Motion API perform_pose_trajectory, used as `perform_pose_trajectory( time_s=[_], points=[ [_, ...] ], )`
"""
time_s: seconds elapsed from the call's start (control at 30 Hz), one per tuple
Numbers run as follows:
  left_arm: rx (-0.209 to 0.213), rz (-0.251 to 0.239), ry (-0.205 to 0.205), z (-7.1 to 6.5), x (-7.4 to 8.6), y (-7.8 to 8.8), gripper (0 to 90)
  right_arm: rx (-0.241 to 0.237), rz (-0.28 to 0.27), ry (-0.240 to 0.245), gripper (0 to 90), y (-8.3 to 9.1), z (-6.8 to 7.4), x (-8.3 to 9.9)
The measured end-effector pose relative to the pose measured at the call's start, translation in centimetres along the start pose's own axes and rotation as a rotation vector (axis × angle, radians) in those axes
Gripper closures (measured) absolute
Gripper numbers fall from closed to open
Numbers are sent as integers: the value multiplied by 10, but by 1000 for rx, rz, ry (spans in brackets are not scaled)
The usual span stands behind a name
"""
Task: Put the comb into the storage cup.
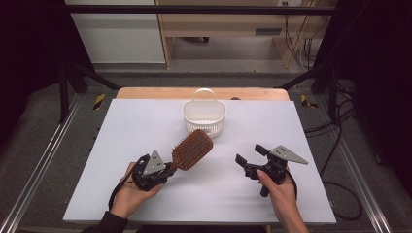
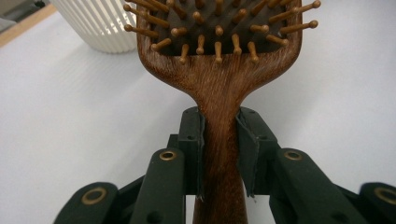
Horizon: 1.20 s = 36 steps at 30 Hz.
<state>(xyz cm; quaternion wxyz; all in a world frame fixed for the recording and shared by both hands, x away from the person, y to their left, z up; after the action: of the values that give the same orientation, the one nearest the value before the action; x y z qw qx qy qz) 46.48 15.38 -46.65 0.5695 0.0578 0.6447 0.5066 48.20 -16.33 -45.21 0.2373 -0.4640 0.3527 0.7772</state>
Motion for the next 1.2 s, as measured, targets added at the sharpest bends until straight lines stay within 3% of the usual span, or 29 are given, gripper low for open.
perform_pose_trajectory(
  time_s=[0.37, 0.6, 0.9, 1.2],
  points=[
    [-16, -72, 13, -9, -10, 1, 721, -93, -10, -20, 49, -18, 38, 0],
    [-21, -96, 17, -11, -12, 3, 721, -136, -14, -37, 48, -24, 54, -2],
    [-33, -124, 22, -12, -15, 5, 721, -153, -10, -15, 45, -31, 71, -6],
    [-44, -139, 22, -14, -16, 7, 721, -153, 12, 13, 45, -50, 86, -26]
  ],
)
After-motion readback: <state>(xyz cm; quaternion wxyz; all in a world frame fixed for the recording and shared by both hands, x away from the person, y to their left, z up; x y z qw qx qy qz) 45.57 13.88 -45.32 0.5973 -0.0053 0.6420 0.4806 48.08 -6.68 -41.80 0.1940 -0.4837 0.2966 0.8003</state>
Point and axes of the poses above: each handheld gripper's, and its own axes: y roughly backward along the jaws, x roughly out of its underside, z roughly to its left, the point moved 5 cm from there along -y, roughly forward along the jaws, and after that the axes turned 8 degrees about z, right-handed, at the moved point
